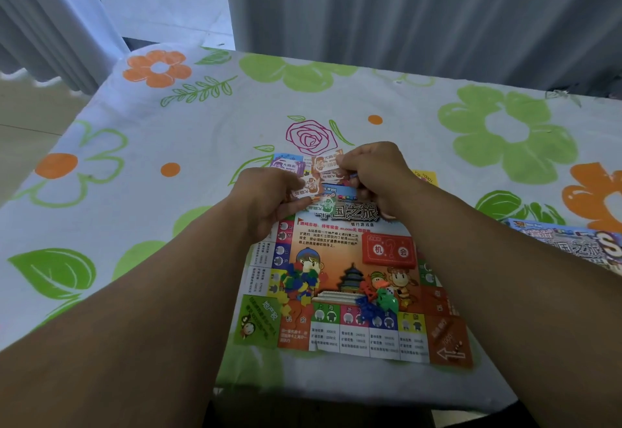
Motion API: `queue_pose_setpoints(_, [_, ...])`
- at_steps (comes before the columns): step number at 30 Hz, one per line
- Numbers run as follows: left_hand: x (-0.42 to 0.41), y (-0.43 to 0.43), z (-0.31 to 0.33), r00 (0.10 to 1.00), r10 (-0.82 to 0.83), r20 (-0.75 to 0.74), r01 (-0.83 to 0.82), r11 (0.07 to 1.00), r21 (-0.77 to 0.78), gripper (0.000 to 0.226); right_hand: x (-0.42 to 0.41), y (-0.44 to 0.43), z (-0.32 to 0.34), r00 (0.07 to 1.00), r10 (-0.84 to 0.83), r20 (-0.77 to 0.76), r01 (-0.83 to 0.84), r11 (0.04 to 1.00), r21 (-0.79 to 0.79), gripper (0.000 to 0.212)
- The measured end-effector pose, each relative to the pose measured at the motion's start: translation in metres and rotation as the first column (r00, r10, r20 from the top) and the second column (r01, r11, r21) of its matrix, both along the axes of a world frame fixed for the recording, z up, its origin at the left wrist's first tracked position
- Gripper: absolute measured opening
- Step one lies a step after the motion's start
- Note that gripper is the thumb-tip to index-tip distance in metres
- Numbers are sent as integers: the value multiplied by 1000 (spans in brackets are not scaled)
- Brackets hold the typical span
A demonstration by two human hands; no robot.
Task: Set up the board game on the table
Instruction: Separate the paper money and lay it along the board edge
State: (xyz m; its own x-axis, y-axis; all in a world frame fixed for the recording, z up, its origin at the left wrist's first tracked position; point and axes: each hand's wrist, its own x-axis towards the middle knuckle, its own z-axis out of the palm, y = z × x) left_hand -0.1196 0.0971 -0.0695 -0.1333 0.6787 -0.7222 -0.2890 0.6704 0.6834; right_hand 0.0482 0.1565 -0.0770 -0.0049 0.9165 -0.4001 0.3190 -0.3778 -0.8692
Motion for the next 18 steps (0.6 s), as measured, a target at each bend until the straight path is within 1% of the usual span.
queue_pose_setpoints(3, [-1, 0, -2, 1000, -12, -24, 12, 1000, 4, 21, 1, 0, -3, 997, 13, 78, -13, 1000, 8, 15])
queue_pose_setpoints(6, [-2, 0, -1, 999, -28, -34, 28, 1000, 2, 21, 2, 3, -11, 978, 21, 209, -41, 995, 92, 20])
queue_pose_setpoints(8, [-3, 0, 0, 998, -47, -40, 47, 999, 4, 22, 1, 3, -11, 961, 2, 278, -44, 989, 143, 27])
queue_pose_setpoints(9, [-3, 0, -1, 997, -56, -44, 57, 998, 6, 23, 0, 2, -9, 962, 9, 274, -55, 986, 159, 31])
queue_pose_setpoints(10, [-3, 0, -1, 997, -63, -51, 63, 998, 10, 24, -1, 0, -6, 972, 40, 233, -80, 983, 164, 34])
queue_pose_setpoints(12, [-2, 0, -1, 997, -60, -53, 61, 998, 19, 27, -5, -6, 3, 982, 157, 108, -171, 976, 138, 36])
queue_pose_setpoints(13, [-2, 0, -1, 997, -57, -48, 58, 998, 23, 27, -6, -9, 7, 973, 220, 70, -227, 966, 127, 34])
queue_pose_setpoints(15, [-2, 0, 0, 998, -51, -37, 52, 998, 31, 27, -8, -13, 9, 951, 303, 62, -309, 942, 135, 25])
queue_pose_setpoints(18, [0, -1, 2, 999, -33, -5, 33, 999, 43, 25, -9, -13, 8, 953, 297, 62, -302, 944, 131, 14])
